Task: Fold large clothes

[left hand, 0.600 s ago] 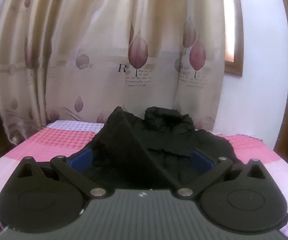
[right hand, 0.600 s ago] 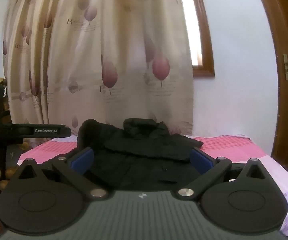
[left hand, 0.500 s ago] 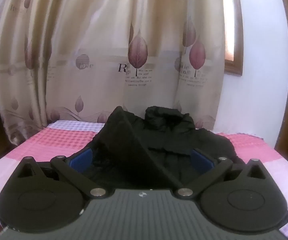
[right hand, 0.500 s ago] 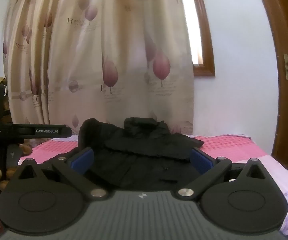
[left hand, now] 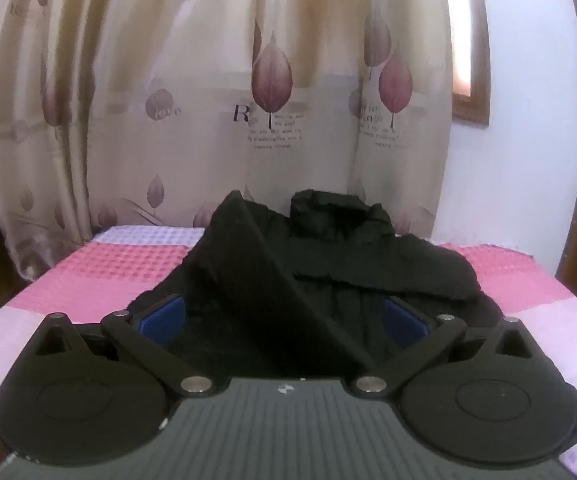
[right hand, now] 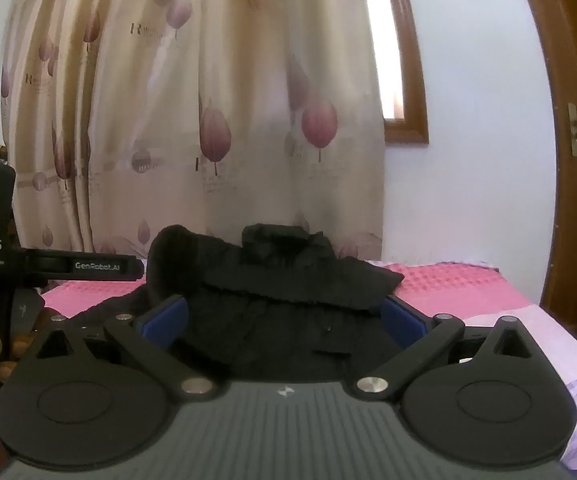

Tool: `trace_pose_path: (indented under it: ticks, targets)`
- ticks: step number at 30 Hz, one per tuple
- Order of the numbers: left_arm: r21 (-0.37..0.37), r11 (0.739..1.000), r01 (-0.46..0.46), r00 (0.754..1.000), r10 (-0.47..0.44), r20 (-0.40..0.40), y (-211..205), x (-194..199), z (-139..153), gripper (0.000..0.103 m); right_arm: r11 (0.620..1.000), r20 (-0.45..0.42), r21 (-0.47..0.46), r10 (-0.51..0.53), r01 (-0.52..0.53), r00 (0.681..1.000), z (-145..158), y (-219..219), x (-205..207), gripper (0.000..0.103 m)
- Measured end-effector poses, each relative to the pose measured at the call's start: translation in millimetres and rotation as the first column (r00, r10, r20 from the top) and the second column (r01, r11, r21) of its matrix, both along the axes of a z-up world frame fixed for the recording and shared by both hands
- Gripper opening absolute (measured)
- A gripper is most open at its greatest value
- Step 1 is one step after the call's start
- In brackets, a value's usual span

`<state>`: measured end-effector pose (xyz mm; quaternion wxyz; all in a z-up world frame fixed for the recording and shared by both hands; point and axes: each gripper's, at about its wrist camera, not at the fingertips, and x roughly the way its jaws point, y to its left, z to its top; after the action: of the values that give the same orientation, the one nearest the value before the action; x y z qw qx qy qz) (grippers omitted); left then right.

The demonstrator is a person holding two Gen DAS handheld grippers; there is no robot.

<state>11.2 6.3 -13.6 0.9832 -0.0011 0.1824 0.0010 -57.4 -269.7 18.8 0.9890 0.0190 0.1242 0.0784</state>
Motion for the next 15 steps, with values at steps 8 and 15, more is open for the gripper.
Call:
trace_pose_path:
  ticks: [8, 15]
  targets:
    - [0.007, 1.0, 0.008, 0.999, -0.008, -0.044, -8, 21, -3, 0.103, 1.0, -0.026, -0.007, -0.002, 0.002, 1.0, -2, -3, 15, 0.103]
    - [0.01, 1.0, 0.009, 0.997, -0.008, -0.072, -12, 37, -10, 0.103, 1.0, -0.049, -0.004, -0.011, 0.01, 0.999, -2, -6, 32, 0.103]
